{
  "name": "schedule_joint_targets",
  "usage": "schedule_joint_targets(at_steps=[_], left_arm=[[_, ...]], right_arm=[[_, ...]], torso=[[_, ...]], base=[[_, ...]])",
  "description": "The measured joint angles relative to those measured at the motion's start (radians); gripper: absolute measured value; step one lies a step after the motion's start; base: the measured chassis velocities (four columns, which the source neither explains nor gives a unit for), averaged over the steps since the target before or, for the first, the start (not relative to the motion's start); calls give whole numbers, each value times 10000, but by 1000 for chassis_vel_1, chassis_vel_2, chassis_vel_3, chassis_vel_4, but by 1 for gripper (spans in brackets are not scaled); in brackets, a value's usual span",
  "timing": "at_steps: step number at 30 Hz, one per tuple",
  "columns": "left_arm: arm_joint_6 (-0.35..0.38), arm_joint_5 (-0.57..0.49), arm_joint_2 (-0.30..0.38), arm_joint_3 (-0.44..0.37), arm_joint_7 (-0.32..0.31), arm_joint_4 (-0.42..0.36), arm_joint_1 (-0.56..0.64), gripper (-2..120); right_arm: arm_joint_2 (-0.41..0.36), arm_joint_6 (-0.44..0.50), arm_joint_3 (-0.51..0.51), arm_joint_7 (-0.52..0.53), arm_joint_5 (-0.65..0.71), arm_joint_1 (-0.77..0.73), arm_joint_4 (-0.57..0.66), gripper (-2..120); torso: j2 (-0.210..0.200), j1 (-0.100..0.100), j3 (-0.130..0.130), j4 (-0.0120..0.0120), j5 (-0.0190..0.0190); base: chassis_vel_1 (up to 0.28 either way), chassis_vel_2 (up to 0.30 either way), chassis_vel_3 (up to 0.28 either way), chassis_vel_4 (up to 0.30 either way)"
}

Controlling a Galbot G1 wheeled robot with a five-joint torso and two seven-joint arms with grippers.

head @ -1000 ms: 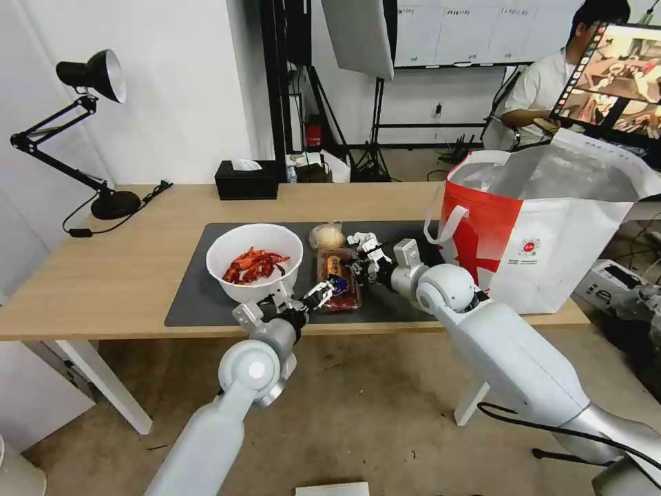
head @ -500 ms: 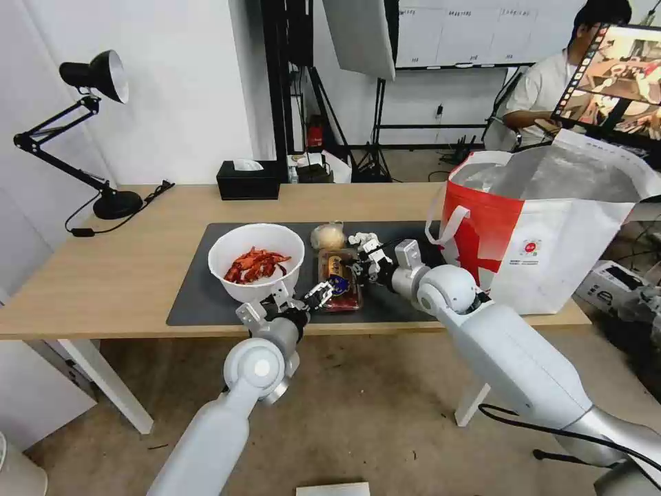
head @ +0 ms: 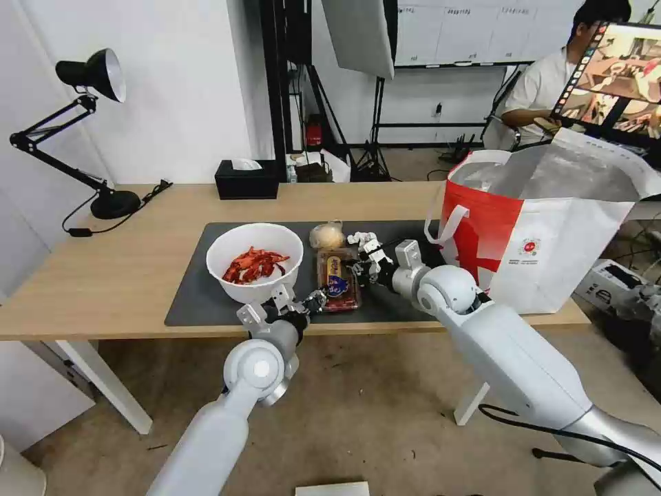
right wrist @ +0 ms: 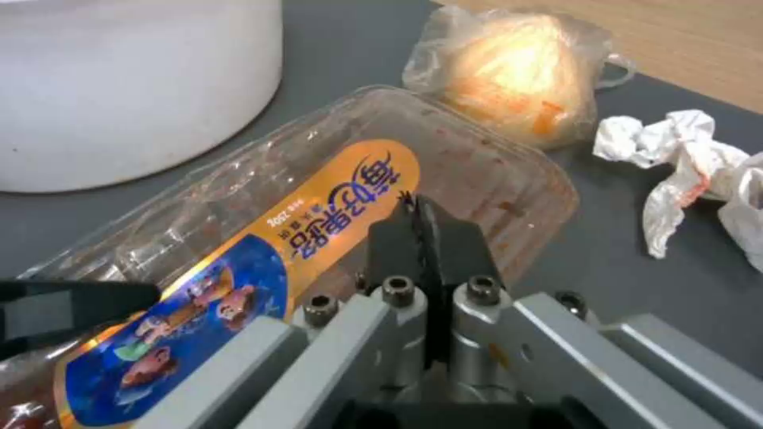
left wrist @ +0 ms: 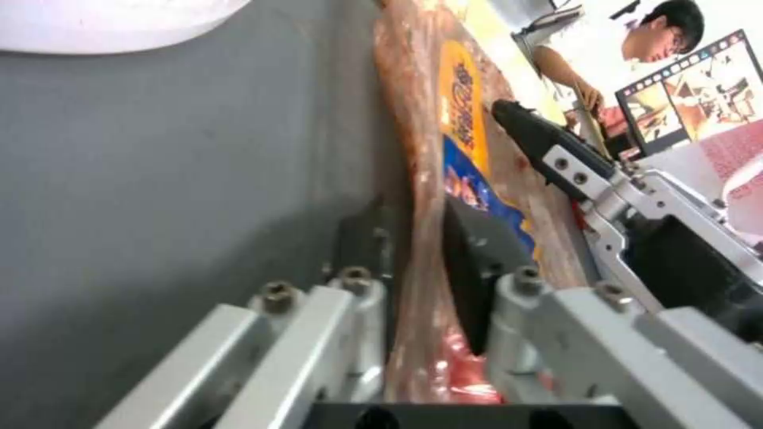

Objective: Pick up the trash from the table and place it into the takeout bag.

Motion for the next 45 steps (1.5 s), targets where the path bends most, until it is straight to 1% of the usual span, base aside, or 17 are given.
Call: schedule_joint_targets(at_steps=[2, 4, 10, 16, 19, 20, 23, 24, 28, 30, 31, 34, 35, 37, 40, 41, 45], left_arm=[[-1, -3, 7, -4, 8, -28, 4, 2], [-1, -9, 18, -5, 14, -40, 3, 0], [4, -78, 121, -5, 41, -113, -32, 0], [-45, -104, 189, -33, 163, -240, -28, 0], [-169, -105, 228, -10, 337, -393, -30, 0], [-169, -105, 228, -10, 337, -393, -30, 0], [-281, -99, 249, 84, 556, -513, -161, 0], [-281, -99, 249, 84, 556, -513, -161, 0], [-413, -87, 253, 164, 794, -619, -334, 0], [-537, -31, 243, 194, 918, -679, -479, 0], [-537, -31, 243, 194, 918, -679, -479, 0], [-688, 72, 273, 191, 1037, -806, -729, 0], [-688, 72, 273, 191, 1037, -806, -729, 0], [-807, 178, 402, 150, 1110, -830, -911, 0], [-911, 241, 582, 87, 1169, -809, -1124, 0], [-951, 254, 684, 43, 1187, -775, -1242, 0], [-1046, 293, 957, 40, 1283, -643, -1708, 0]], right_arm=[[15, -3, 0, 0, -1, -7, 1, 0], [17, -4, 5, 0, -1, -25, 16, 0], [-16, 29, 233, 58, 34, -196, 235, 0], [-221, 706, 794, 528, 825, -596, 951, 2], [-518, 1310, 1368, 891, 1468, -1067, 1934, 17], [-518, 1310, 1368, 891, 1468, -1067, 1934, 17], [-961, 1956, 2168, 1431, 1850, -2093, 3054, 32], [-961, 1956, 2168, 1431, 1850, -2093, 3054, 32], [-1331, 2299, 2866, 1817, 1847, -3205, 3873, 45], [-1510, 2504, 3297, 1989, 1728, -3871, 4336, 57], [-1510, 2504, 3297, 1989, 1728, -3871, 4336, 57], [-1696, 3049, 4034, 2163, 1202, -5347, 5138, 72], [-1696, 3049, 4034, 2163, 1202, -5347, 5138, 72], [-1671, 3720, 4405, 2415, 827, -6343, 5599, 82], [-1497, 4515, 4765, 2643, 290, -7305, 5966, 89], [-1357, 4973, 4932, 2709, -54, -7826, 6085, 96], [-882, 6326, 5190, 2760, -859, -9209, 6112, 100]], torso=[[0, 0, -1, 1, 0], [0, 0, -1, 1, 0], [0, 0, 0, 3, 2], [0, 0, 0, 6, 2], [0, -1, -2, 6, 2], [0, -1, -2, 6, 2], [1, -2, -2, 4, 3], [1, -2, -2, 4, 3], [2, -2, -2, 2, 4], [2, -3, -3, 4, 3], [2, -3, -3, 4, 3], [2, -3, -2, 2, 2], [2, -3, -2, 2, 2], [2, -3, -2, 1, 3], [2, -3, -3, 3, 2], [2, -3, -3, 4, -1], [2, -4, -3, 4, 1]], base=[[0, 0, 0, 0], [0, 0, 0, 0], [0, 0, 0, 0], [0, 0, 0, 0], [0, 0, 0, 0], [0, 0, 0, 0], [0, 0, 0, 0], [0, 0, 0, 0], [0, 0, 0, 0], [0, 0, 0, 0], [0, 0, 0, 0], [0, 0, 0, 0], [0, 0, 0, 0], [0, 0, 0, 0], [0, 0, 0, 0], [0, 0, 0, 0], [0, 0, 0, 0]])
